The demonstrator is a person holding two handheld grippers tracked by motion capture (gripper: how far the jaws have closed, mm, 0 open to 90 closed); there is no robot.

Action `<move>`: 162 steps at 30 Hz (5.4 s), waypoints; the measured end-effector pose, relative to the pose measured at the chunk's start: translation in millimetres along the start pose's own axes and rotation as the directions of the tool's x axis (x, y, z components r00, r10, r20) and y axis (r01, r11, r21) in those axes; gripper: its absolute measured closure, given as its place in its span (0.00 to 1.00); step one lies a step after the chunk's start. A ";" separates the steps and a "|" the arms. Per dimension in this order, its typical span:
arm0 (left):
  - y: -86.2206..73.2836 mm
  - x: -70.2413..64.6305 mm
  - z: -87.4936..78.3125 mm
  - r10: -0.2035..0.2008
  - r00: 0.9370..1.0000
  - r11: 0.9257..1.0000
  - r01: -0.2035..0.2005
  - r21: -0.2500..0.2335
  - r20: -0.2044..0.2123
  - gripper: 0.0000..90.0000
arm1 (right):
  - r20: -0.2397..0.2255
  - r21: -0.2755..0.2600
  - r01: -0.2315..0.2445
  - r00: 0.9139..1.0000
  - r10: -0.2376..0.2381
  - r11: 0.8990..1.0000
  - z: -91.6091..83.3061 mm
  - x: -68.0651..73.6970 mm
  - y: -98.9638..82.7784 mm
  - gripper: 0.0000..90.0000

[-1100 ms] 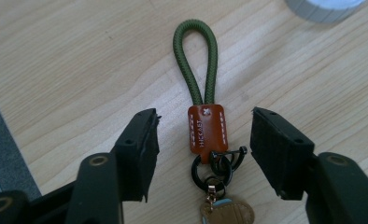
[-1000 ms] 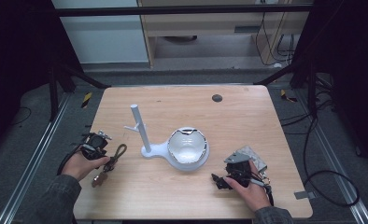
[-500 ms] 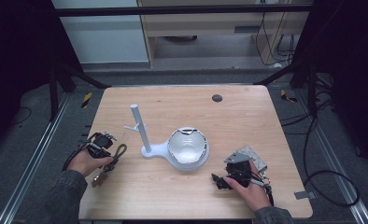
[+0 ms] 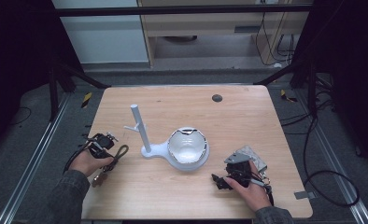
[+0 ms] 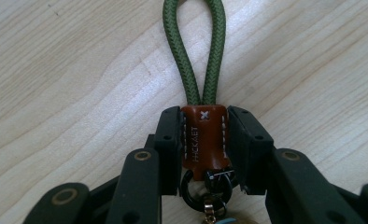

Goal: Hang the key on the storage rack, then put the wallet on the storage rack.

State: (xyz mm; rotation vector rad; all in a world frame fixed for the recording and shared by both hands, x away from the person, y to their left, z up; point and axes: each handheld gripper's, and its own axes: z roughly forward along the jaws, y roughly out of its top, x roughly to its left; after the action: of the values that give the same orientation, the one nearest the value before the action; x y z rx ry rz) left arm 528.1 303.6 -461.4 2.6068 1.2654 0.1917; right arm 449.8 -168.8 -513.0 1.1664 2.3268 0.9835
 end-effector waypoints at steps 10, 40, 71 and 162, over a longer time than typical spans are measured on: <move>-23.3 -9.3 -33.4 0.001 1.000 0.978 -0.007 -0.209 -0.028 0.74 | -0.003 0.000 0.002 1.000 -0.002 1.000 -0.2 -0.1 -0.2 0.00; -61.3 -73.0 -104.4 0.008 0.995 0.748 -0.074 -0.660 -0.103 0.74 | -0.001 0.002 0.001 1.000 -0.001 1.000 0.1 -0.1 0.2 0.00; -48.2 -106.8 -117.9 0.050 0.994 0.637 -0.108 -0.764 -0.099 0.74 | -0.001 0.000 0.000 1.000 0.000 1.000 0.1 0.0 0.1 0.00; -41.8 -51.5 32.4 -0.179 0.983 0.847 0.138 -0.514 -0.030 0.05 | 0.090 0.346 -0.067 0.995 0.038 0.936 -68.3 -80.5 38.9 0.11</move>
State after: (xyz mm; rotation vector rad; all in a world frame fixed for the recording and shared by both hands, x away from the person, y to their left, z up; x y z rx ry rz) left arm 471.8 283.0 -504.6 2.0483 1.2409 0.5257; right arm 479.6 -246.2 -437.0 1.3776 2.4803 0.5350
